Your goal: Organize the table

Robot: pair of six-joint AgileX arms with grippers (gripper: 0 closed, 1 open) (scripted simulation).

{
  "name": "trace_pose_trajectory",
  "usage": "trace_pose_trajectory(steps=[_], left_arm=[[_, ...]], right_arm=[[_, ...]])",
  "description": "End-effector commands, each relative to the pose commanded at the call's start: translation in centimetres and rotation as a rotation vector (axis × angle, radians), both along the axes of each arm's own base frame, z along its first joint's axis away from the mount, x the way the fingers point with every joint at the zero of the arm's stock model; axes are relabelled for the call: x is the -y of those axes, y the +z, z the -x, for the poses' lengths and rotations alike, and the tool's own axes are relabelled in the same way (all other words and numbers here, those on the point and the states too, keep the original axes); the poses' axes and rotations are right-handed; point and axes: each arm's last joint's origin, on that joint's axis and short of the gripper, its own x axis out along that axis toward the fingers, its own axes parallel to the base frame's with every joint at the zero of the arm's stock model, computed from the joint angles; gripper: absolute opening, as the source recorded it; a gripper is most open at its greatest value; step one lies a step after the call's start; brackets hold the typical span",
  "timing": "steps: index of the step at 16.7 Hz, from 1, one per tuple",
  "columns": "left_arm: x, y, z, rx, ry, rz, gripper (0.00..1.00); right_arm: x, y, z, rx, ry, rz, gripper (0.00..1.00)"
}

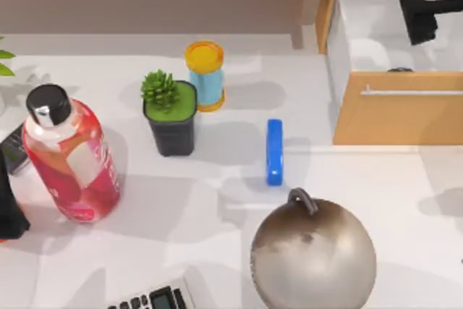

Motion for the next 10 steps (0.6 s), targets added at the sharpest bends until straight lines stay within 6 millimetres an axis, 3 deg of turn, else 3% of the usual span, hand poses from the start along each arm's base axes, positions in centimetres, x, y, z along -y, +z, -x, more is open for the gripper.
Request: trace_pose_trajectory(steps=[5,7,10], left_arm=[[0.0,0.0,0.0,0.000,0.000,0.000,1.00],[0.0,0.0,0.0,0.000,0.000,0.000,1.00],[0.0,0.0,0.0,0.000,0.000,0.000,1.00]], right_arm=[[-1.5,-6.2,-5.0,-0.201,0.022,0.025,1.00],[-1.6,-7.6,-5.9,-0.240,0.022,0.029,1.00],[-1.6,-8.1,-6.3,-0.254,0.020,0.030,1.00]])
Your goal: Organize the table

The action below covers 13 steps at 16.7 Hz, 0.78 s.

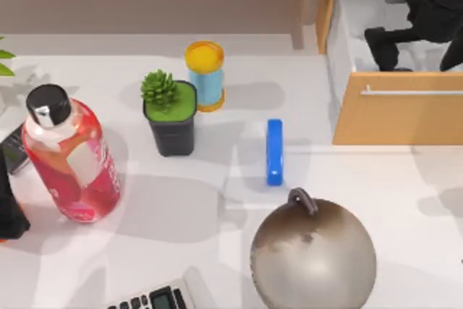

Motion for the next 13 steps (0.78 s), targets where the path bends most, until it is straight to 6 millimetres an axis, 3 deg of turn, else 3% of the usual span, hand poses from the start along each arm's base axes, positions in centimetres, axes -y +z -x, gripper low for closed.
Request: trace_pose_trajectory(steps=[7,13], left_arm=[[0.0,0.0,0.0,0.000,0.000,0.000,1.00],[0.0,0.0,0.0,0.000,0.000,0.000,1.00]], right_arm=[[0.1,-0.2,0.1,0.001,-0.001,0.000,1.00],[-0.1,-1.8,0.0,0.000,0.001,0.001,1.00]])
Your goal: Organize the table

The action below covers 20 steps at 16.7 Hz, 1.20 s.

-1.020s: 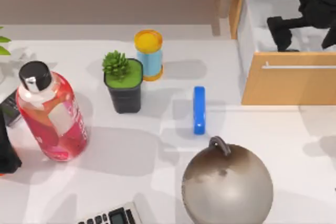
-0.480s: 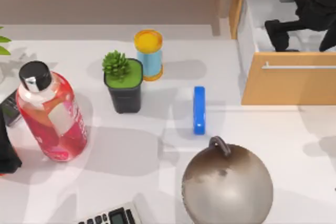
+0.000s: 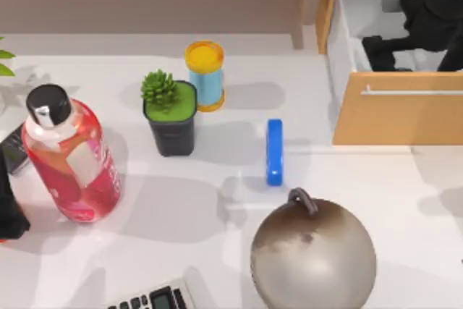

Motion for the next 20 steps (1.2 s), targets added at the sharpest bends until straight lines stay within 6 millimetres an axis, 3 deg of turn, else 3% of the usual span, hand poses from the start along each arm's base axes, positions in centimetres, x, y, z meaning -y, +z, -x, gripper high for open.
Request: trace_pose_trajectory(steps=[7,20], left_arm=[[0.00,0.00,0.00,0.000,0.000,0.000,1.00],[0.00,0.00,0.00,0.000,0.000,0.000,1.00]], right_arm=[[0.04,-1.18,-0.34,0.000,-0.001,-0.001,1.00],[0.04,-1.18,-0.34,0.000,-0.001,-0.001,0.02]])
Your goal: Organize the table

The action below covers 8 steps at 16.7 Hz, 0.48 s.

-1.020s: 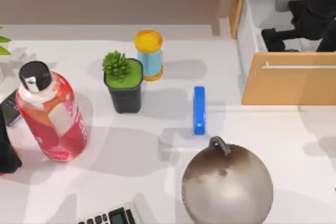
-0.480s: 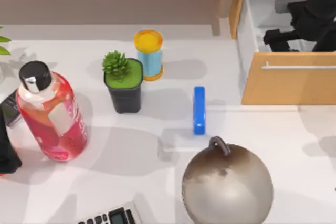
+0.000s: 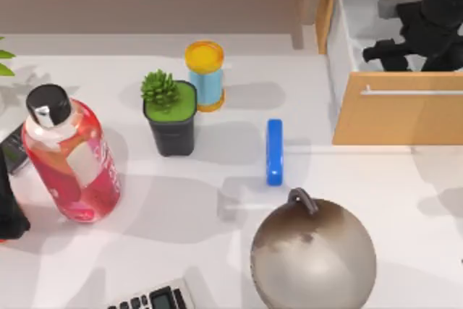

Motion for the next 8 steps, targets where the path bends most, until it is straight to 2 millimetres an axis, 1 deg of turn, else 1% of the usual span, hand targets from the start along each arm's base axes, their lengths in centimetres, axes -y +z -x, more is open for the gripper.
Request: trace_pose_trajectory(steps=[1,8], left_arm=[[0.00,0.00,0.00,0.000,0.000,0.000,1.00],[0.00,0.00,0.00,0.000,0.000,0.000,1.00]], right_arm=[[0.00,0.00,0.00,0.000,0.000,0.000,0.00],[0.00,0.00,0.00,0.000,0.000,0.000,0.00]])
